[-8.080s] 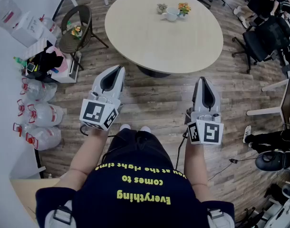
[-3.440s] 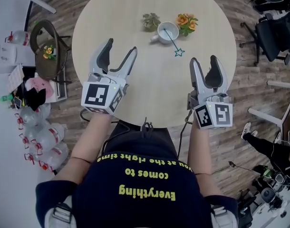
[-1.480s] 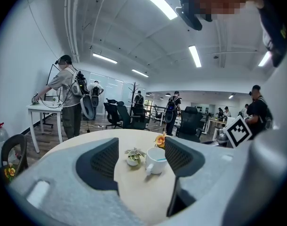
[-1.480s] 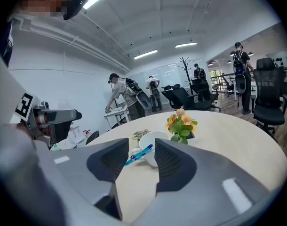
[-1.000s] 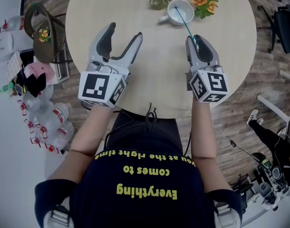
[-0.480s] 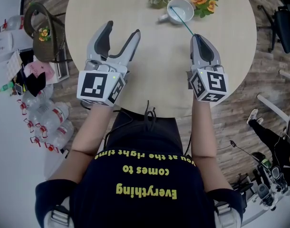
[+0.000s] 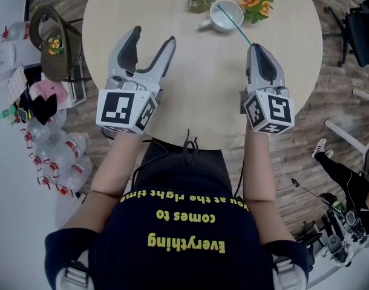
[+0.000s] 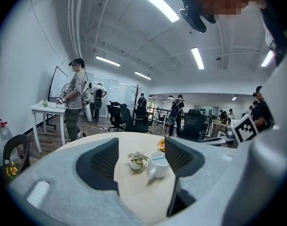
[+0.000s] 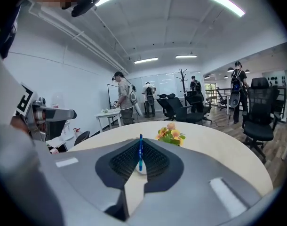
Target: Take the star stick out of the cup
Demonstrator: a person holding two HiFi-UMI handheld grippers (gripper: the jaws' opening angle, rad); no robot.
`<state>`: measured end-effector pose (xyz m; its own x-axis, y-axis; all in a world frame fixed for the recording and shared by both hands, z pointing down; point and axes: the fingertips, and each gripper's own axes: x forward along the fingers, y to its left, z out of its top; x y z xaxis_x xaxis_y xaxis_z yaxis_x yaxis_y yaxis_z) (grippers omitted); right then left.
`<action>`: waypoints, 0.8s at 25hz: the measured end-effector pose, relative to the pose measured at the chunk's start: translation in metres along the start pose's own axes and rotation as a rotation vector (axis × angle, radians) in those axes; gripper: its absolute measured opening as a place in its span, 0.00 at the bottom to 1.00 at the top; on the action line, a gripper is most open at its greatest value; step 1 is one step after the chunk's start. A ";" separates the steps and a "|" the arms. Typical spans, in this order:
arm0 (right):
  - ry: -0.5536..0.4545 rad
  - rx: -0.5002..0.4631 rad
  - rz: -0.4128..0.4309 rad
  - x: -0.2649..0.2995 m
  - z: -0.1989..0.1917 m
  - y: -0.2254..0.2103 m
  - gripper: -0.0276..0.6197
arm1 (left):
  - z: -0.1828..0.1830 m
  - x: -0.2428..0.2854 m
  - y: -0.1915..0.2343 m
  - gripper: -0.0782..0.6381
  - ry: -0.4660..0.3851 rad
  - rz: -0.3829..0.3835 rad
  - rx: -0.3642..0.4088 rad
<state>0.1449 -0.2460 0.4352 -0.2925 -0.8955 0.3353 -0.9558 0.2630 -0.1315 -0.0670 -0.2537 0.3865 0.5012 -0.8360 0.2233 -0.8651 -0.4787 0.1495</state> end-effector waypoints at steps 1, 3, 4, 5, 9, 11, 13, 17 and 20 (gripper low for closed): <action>-0.006 0.006 -0.003 -0.002 0.003 -0.001 0.09 | 0.002 -0.001 -0.001 0.54 -0.004 -0.001 0.001; -0.019 0.007 -0.007 -0.007 0.008 0.000 0.09 | 0.006 -0.002 -0.003 0.54 -0.012 -0.003 0.002; -0.025 0.006 -0.008 -0.010 0.011 0.000 0.09 | 0.008 -0.003 -0.004 0.54 -0.017 -0.005 0.003; -0.033 0.004 -0.009 -0.012 0.014 0.000 0.09 | 0.010 -0.004 -0.005 0.54 -0.021 -0.007 0.004; -0.064 -0.016 -0.012 -0.023 0.028 0.001 0.09 | 0.018 -0.006 -0.011 0.54 -0.039 -0.017 0.013; -0.080 -0.024 -0.014 -0.028 0.035 0.001 0.09 | 0.022 -0.008 -0.014 0.54 -0.045 -0.024 0.017; -0.099 -0.030 -0.016 -0.034 0.043 0.001 0.09 | 0.027 -0.009 -0.018 0.54 -0.052 -0.036 0.019; -0.140 -0.046 -0.018 -0.047 0.058 0.004 0.09 | 0.037 -0.015 -0.023 0.51 -0.074 -0.044 0.024; -0.172 -0.063 -0.020 -0.057 0.070 0.007 0.09 | 0.045 -0.020 -0.026 0.43 -0.095 -0.052 0.029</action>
<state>0.1569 -0.2187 0.3497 -0.2691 -0.9476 0.1720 -0.9630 0.2616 -0.0656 -0.0557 -0.2369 0.3349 0.5426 -0.8308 0.1238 -0.8389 -0.5284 0.1307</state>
